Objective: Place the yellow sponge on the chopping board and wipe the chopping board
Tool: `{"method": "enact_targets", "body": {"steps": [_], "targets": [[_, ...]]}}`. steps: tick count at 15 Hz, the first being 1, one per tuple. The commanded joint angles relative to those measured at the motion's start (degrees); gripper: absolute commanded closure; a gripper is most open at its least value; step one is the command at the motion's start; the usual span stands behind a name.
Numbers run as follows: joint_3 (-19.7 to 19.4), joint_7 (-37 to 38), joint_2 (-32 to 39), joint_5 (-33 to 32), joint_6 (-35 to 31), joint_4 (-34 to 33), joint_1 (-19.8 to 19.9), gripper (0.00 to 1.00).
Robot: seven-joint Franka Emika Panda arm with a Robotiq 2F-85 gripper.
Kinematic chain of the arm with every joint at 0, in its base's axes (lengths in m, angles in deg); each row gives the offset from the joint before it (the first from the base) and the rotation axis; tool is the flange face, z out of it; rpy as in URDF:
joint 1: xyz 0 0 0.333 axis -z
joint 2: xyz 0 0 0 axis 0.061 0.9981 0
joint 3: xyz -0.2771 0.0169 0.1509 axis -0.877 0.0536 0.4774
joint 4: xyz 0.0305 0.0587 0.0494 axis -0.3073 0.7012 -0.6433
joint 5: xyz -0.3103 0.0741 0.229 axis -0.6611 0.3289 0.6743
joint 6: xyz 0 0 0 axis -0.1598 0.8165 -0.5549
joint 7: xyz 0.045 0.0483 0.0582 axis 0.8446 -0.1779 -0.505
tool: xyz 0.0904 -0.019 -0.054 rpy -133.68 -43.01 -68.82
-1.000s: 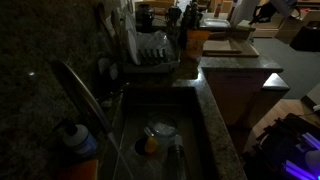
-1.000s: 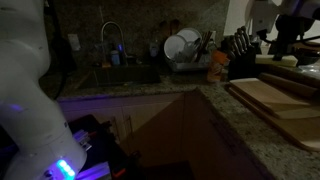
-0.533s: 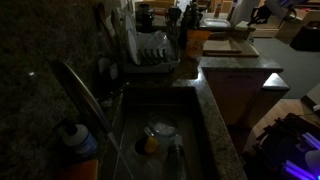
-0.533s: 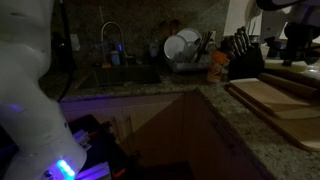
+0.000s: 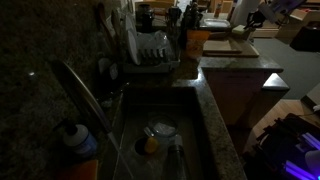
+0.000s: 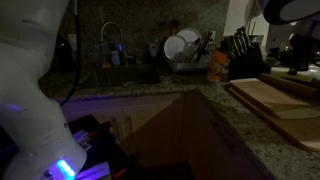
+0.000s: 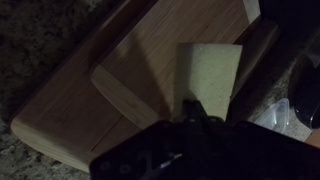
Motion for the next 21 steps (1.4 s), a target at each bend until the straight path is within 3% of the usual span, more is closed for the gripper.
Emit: {"method": "enact_targets", "body": {"steps": [1, 6, 17, 21], "targets": [[1.84, 2.15, 4.87, 0.46, 0.33, -5.31, 2.21, 1.0], [2.73, 4.37, 8.79, 0.29, 1.78, -7.78, 3.57, 1.0], [2.1, 2.98, 10.83, 0.2, 3.73, -4.21, 4.94, 1.0], [2.13, 4.75, 12.03, -3.64, 9.55, -5.75, 4.25, 1.0]]}}
